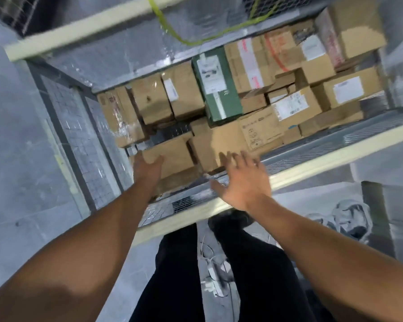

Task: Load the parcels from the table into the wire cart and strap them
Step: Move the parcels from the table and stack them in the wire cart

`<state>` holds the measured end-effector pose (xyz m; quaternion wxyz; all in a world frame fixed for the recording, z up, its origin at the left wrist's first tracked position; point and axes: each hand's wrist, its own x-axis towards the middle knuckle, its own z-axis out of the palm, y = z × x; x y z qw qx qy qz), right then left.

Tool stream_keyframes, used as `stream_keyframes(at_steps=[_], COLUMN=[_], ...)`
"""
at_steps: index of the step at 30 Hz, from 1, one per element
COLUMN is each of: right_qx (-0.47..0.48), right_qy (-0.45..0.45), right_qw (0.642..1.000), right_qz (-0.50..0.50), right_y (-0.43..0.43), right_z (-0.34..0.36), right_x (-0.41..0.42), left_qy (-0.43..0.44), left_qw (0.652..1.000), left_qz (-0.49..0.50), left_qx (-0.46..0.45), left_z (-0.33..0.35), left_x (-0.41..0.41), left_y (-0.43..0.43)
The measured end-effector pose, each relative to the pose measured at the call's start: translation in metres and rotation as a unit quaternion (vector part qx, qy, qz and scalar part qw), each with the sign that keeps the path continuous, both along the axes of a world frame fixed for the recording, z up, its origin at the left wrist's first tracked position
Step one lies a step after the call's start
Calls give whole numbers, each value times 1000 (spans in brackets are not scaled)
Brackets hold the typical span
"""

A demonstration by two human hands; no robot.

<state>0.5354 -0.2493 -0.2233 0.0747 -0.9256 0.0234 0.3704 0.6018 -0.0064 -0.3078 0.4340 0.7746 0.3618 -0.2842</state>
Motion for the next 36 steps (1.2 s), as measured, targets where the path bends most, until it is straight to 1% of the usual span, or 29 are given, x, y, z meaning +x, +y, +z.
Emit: stream_keyframes(at_steps=[1, 2, 3, 4, 6, 8, 9, 12, 14, 15, 17, 18, 19, 21, 22, 24, 28, 32, 33, 35, 36], right_qx=[49, 111, 176, 233, 291, 301, 290, 202, 115, 78, 36, 23, 5, -65, -101, -158, -263, -299, -296, -295, -304], right_qy=[-13, -39, -68, -110, -171, -191, -198, -226, -254, -264, -286, -298, -306, -324, -338, -347, -283, -189, -160, -112, -102], right_qw=[998, 989, 971, 944, 875, 809, 782, 719, 680, 658, 608, 592, 578, 546, 524, 465, 341, 213, 195, 196, 196], right_qz=[-40, -93, -146, -208, -347, -468, -515, -626, -678, -701, -740, -749, -757, -770, -775, -799, -857, -911, -921, -929, -927], right_y=[-3, -7, -7, -14, -38, -74, -97, -176, -225, -247, -285, -300, -313, -336, -345, -363, -379, -380, -377, -369, -366], right_z=[8, 17, 22, 34, 67, 97, 107, 130, 143, 149, 160, 163, 165, 166, 166, 164, 152, 143, 137, 118, 109], right_x=[1, 3, 2, -4, -32, -79, -109, -216, -293, -329, -395, -423, -448, -496, -519, -565, -654, -742, -757, -771, -774], left_qy=[-26, -53, -76, -105, -146, -179, -195, -235, -227, -216, -180, -164, -157, -151, -151, -160, -159, -126, -116, -95, -86], left_qw=[999, 997, 994, 989, 976, 960, 951, 905, 861, 834, 767, 737, 708, 655, 628, 571, 464, 364, 339, 296, 275], left_qz=[-28, -54, -74, -101, -162, -213, -241, -350, -442, -491, -587, -623, -652, -701, -721, -759, -819, -852, -859, -873, -878], left_qx=[-6, -10, -9, -7, 8, 12, 7, -53, -108, -132, -184, -205, -221, -239, -249, -271, -297, -356, -366, -377, -381], left_z=[26, 52, 71, 96, 145, 189, 205, 236, 246, 249, 255, 258, 260, 265, 267, 273, 285, 287, 285, 279, 276], left_x=[0, 1, 1, 0, -10, -29, -42, -98, -145, -172, -229, -255, -279, -322, -343, -387, -474, -570, -597, -653, -683], left_y=[-10, -19, -24, -36, -72, -122, -151, -252, -321, -353, -411, -437, -461, -509, -532, -582, -671, -752, -770, -802, -815])
